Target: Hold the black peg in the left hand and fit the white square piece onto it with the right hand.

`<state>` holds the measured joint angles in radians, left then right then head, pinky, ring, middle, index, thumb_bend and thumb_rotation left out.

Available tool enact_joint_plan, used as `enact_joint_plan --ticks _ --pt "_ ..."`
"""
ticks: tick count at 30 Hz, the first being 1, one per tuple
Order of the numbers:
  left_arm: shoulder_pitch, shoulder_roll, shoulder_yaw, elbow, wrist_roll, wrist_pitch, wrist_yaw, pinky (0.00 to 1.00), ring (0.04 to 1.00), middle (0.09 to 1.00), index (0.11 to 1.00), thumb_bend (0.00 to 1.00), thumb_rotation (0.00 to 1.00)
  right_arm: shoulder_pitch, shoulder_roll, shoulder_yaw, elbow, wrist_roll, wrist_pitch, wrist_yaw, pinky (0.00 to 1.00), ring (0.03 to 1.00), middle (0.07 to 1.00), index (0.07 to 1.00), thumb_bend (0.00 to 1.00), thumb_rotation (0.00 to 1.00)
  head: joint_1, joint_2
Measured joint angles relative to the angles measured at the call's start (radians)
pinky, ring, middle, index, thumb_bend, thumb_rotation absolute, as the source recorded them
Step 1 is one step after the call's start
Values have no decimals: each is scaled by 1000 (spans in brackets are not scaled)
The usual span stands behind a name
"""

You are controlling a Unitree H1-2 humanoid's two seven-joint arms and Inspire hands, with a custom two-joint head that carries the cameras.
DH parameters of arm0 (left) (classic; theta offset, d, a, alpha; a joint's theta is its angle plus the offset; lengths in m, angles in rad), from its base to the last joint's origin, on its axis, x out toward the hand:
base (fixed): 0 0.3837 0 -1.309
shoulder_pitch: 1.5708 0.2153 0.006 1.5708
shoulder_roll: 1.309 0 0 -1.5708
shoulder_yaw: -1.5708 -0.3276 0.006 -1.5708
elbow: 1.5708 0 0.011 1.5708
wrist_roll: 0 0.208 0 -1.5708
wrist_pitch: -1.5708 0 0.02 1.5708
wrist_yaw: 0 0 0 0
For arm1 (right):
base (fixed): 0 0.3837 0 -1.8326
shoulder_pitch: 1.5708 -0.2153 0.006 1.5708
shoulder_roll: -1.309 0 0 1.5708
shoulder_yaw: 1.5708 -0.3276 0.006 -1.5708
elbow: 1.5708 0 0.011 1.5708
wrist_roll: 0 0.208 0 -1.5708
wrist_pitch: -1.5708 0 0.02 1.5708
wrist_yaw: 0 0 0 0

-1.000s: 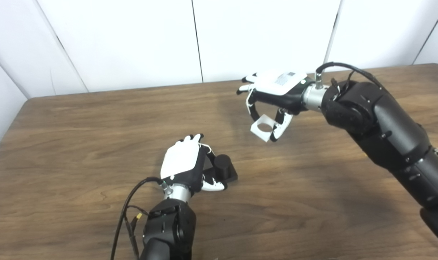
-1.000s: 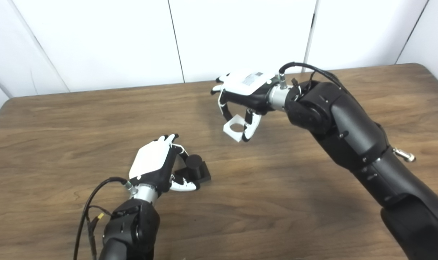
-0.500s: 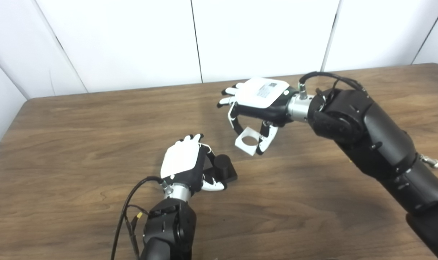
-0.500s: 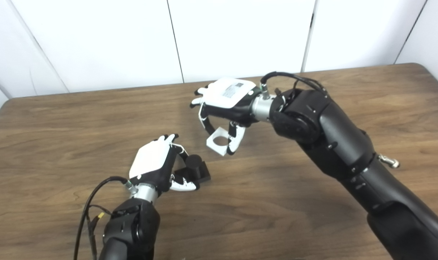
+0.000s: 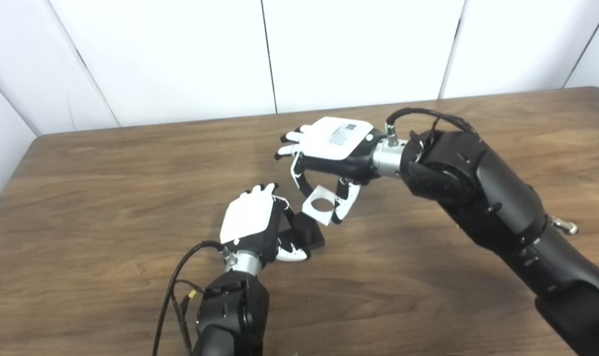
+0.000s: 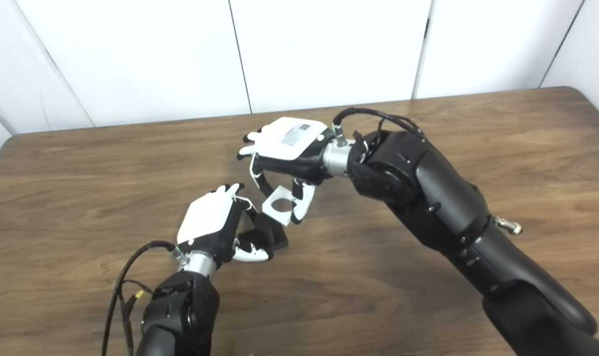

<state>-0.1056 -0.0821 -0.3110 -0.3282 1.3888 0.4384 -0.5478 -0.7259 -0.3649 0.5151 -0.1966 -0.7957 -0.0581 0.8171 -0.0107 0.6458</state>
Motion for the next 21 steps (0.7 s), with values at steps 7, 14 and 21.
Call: enact_joint_plan --ticks 7,14,21 --pt "0 -3 0 0 1 1 -1 1000 1000 967 479 525 55 0 17 9 0 -3 0 2 1000 1000 943 491 525 145 2 2" --pt "0 -3 -3 1 0 0 2 1000 1000 968 479 525 55 0 30 19 0 -11 -1 2 1000 1000 943 491 525 143 5 2" --pt "0 -10 -7 2 16 1 -1 1000 1000 972 480 525 58 0 36 24 1 -9 -1 2 1000 1000 945 492 524 144 9 3"
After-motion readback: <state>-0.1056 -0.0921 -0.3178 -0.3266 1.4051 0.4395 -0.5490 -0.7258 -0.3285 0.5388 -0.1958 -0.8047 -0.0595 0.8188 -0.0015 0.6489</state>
